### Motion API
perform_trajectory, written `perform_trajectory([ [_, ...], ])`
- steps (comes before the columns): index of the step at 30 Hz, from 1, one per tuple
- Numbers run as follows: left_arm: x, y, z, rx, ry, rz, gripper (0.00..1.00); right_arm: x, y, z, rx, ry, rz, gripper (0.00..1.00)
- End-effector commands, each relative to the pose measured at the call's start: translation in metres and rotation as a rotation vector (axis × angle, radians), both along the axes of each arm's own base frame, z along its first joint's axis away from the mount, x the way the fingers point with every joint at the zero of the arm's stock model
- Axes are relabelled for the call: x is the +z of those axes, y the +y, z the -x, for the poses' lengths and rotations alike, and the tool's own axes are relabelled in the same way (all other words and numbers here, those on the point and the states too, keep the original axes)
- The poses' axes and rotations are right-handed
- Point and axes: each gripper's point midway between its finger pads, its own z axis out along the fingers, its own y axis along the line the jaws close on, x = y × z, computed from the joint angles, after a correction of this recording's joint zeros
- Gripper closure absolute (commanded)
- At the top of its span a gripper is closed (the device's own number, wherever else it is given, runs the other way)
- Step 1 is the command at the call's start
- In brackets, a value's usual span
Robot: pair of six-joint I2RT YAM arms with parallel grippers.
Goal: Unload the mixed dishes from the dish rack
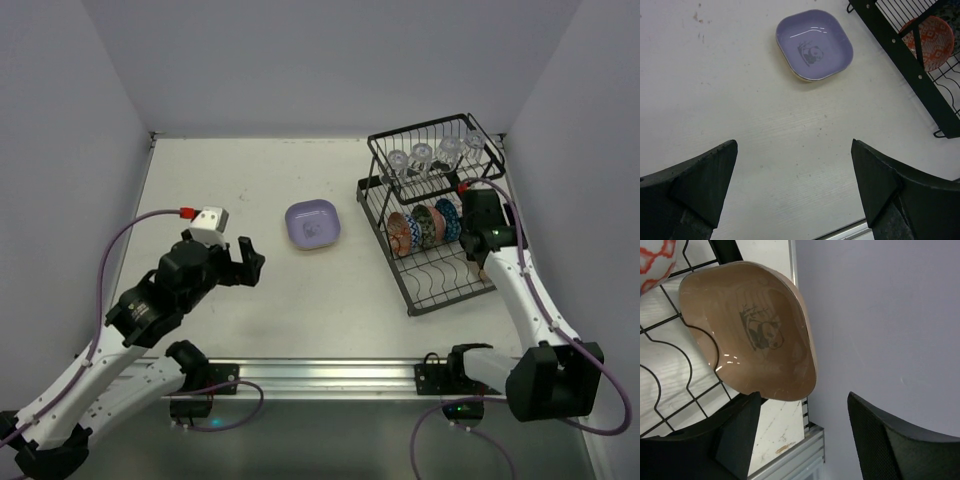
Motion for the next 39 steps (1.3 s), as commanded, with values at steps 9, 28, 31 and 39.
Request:
perform_trajectory([
  [9, 0.015, 0.0, 0.003, 0.018, -0.056, 0.017, 0.0, 0.015, -0.034, -0.038, 0.074, -0.123, 0.073, 0.4],
  [28, 0.018, -0.001, 0.009, 0.016, -0.063, 0.023, 0.0, -0.01, -0.044, -0.042, 0.045, -0.126, 0.13, 0.68],
  [31, 0.018, 0.0, 0.009, 0.019, -0.064, 0.022, 0.0, -0.016, -0.045, -0.041, 0.037, -0.113, 0.13, 0.68],
  [39, 0.019, 0.002, 0.009, 0.036, -0.066, 0.024, 0.0, -0.022, -0.048, -0.038, -0.004, -0.113, 0.137, 0.78],
])
